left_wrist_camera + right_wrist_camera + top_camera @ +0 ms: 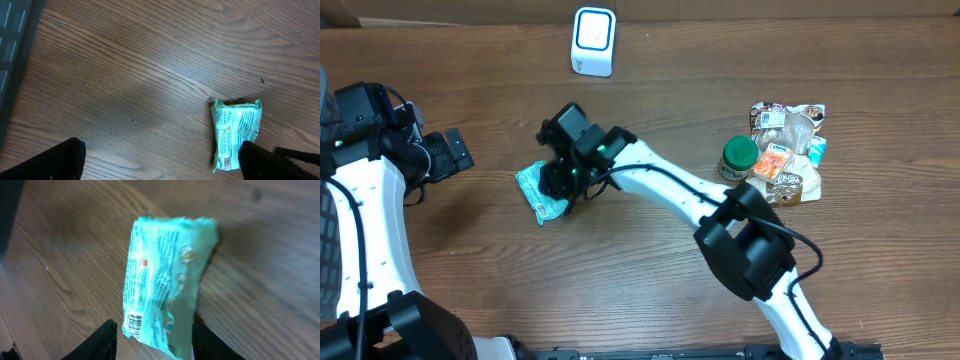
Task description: Scan the item barcode
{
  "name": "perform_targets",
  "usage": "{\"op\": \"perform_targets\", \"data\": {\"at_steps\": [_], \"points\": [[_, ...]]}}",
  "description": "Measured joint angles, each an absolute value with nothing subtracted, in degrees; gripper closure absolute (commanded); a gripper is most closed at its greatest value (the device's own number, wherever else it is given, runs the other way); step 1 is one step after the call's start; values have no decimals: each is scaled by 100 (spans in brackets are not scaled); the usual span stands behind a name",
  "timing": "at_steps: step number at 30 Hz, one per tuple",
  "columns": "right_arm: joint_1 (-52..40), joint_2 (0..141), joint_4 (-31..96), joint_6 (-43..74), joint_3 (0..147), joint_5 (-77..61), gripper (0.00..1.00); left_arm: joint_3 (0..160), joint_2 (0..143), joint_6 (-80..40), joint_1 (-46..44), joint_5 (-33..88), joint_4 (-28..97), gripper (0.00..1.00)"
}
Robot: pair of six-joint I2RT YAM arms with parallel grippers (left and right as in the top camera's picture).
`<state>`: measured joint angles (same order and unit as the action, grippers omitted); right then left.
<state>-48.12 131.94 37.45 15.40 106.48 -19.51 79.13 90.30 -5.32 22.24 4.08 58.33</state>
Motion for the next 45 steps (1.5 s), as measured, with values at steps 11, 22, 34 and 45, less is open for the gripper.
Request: {"op": "perform_targets", "data": {"at_steps": [11,22,34,45], "points": [[-4915,13686,3494,1564,10648,-1931,85,7913,9030,-532,2224,408,5833,0],[-4775,13649,3594,1715,10650,-2049,96,7913,9030,-532,2224,408,5833,0],[-3992,13133,5264,3673,10648,-1616,59,7913,9030,-532,2224,408,5835,0],[-3057,13087,4659,2134,10947,-1612,47,7913,9030,-532,2224,408,5833,0]]}}
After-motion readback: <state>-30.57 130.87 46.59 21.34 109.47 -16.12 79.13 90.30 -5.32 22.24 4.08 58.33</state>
